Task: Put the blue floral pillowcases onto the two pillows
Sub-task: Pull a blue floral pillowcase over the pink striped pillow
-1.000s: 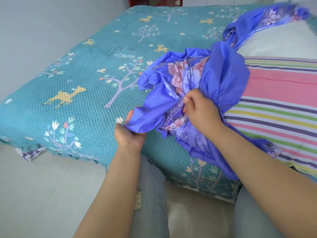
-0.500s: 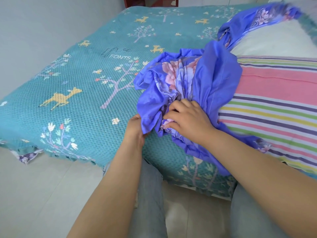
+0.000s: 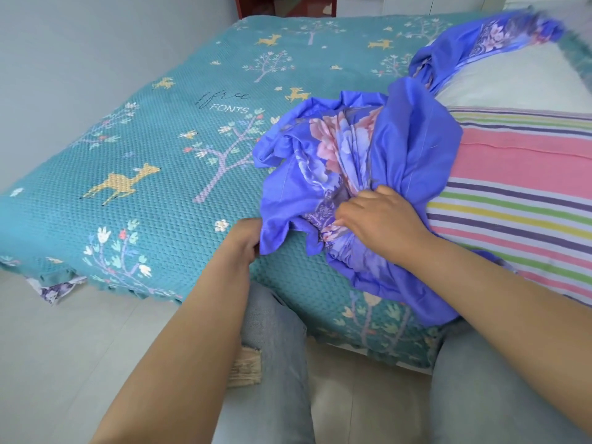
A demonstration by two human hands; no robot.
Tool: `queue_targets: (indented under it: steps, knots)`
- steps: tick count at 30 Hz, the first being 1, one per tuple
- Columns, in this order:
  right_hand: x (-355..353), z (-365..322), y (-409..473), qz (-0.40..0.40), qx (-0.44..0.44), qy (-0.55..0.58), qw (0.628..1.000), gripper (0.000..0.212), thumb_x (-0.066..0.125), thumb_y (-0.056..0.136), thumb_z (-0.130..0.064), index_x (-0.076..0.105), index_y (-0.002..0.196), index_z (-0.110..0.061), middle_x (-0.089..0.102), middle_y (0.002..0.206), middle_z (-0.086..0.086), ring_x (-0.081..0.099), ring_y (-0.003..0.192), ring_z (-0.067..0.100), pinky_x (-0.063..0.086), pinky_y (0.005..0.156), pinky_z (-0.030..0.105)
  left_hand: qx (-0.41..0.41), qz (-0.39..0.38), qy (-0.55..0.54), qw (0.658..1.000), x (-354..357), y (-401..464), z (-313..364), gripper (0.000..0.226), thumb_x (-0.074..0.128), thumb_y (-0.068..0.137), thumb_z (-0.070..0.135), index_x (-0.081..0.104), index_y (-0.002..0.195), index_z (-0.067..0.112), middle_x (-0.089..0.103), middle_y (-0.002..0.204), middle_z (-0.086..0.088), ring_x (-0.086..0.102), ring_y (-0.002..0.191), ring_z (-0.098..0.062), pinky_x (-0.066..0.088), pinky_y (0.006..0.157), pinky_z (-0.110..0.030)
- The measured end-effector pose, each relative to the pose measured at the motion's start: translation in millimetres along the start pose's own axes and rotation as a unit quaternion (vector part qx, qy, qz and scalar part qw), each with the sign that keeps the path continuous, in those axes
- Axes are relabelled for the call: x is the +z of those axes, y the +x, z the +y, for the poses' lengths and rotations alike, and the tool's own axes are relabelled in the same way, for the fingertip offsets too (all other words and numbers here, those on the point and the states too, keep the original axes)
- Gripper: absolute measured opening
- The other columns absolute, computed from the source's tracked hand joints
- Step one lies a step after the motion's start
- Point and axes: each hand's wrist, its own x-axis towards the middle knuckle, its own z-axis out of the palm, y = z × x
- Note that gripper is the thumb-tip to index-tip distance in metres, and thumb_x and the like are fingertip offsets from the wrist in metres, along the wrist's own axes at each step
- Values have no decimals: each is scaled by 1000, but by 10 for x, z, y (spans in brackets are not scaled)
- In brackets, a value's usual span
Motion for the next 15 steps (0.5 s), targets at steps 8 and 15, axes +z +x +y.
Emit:
queue_targets:
  steps: [8,15]
  knots:
    - [-240,-214,216,-160,273,23,948,84,47,63,-83,50,110,-13,62,104,12,58,101,31,41,83,41,76,-194,-199,958,360,-314,201,25,36,97,10,60,95,16,73,78,5,69,72,-5,56,71,-25]
    - [-421,-30,144,-100,300,-25,948,53,80,62,-35,57,98,-3,58,94,18,59,85,36,48,66,42,106,-213,-287,928,708,-468,519,24,37,95,8,59,100,12,72,80,-3,69,69,-14,57,62,-32]
